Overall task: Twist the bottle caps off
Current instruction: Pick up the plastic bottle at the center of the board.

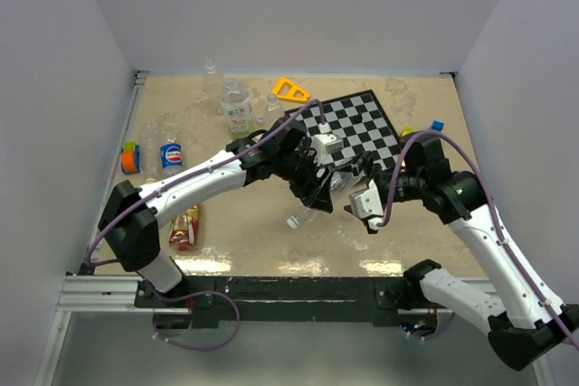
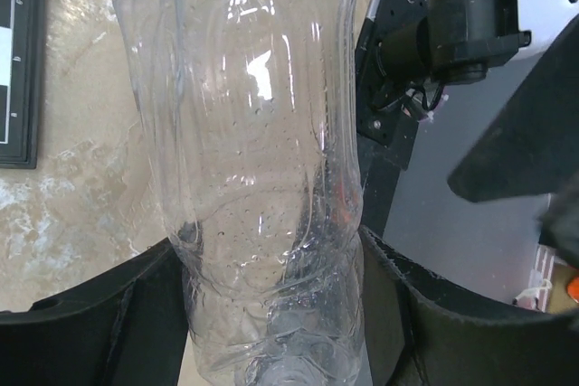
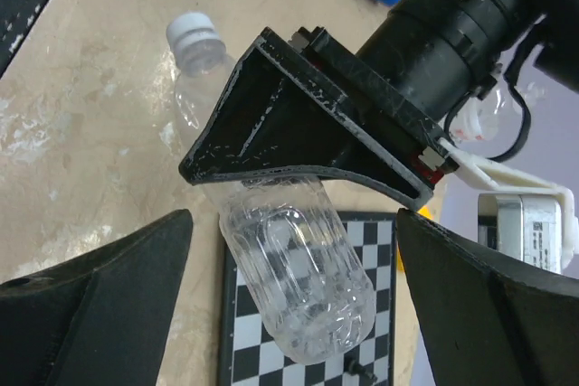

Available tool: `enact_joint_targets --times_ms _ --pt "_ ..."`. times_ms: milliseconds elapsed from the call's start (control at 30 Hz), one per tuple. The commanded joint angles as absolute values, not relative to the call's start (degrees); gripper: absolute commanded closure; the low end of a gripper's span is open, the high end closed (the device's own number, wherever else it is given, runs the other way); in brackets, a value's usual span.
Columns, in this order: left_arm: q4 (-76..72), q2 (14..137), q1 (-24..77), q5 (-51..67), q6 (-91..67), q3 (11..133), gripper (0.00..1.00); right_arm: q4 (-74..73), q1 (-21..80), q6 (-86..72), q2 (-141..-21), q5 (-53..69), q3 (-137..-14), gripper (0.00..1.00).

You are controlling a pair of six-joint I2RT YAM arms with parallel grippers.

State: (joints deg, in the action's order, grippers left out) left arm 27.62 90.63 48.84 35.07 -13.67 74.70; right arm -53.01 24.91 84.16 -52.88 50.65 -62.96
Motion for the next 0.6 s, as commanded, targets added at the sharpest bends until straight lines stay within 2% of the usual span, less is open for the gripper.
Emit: enact_joint_targets --times_ms 0,167,400,567 --pt "31.37 93.68 49.04 39.98 -11.87 81.64 0.96 -46.23 30.93 76.03 -54.49 41.77 -62.06 0.02" --pt "34.53 95.80 49.04 42.54 -9.58 85.69 0.96 -43.34 34.98 75.15 -55.63 30.69 -58.71 0.02" --pt "35.77 96.24 49.04 48.68 -7.21 85.43 0.96 -38.50 36.91 75.23 -55.81 24.01 -55.90 0.02" --pt "36.21 96.77 48.96 52.29 -6.42 86.75 0.96 -33.85 38.84 76.46 -55.11 19.08 -52.39 0.10"
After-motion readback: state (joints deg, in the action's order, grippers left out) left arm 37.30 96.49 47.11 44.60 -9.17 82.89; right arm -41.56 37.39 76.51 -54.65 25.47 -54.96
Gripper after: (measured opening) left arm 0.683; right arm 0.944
